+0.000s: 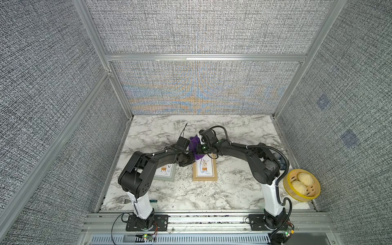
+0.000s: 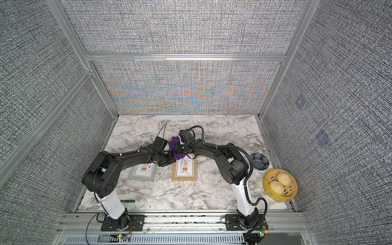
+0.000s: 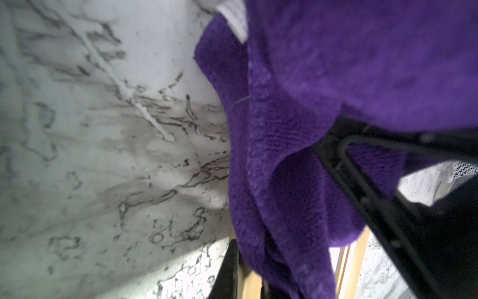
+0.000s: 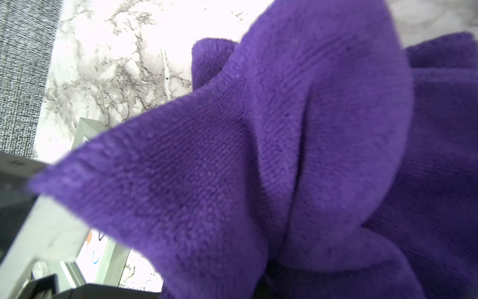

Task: Wipe the picture frame with a cloth
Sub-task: Wipe the dirt from the picture frame.

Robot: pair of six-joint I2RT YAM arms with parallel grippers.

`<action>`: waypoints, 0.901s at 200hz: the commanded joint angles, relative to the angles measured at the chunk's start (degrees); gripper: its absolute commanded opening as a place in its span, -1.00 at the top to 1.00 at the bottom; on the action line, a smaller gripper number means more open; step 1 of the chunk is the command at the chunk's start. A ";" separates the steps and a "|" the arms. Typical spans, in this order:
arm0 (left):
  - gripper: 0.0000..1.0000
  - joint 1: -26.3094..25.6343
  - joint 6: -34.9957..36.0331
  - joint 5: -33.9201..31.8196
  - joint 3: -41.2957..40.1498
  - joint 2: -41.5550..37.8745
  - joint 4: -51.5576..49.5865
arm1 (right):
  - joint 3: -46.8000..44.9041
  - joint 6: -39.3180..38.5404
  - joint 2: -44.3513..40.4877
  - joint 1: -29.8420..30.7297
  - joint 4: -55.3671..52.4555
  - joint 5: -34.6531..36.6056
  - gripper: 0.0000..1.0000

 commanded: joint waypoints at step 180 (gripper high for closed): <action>1.00 -0.36 2.24 -14.01 -2.36 9.49 -23.32 | -3.92 -9.22 -2.95 -0.45 -3.45 0.24 1.00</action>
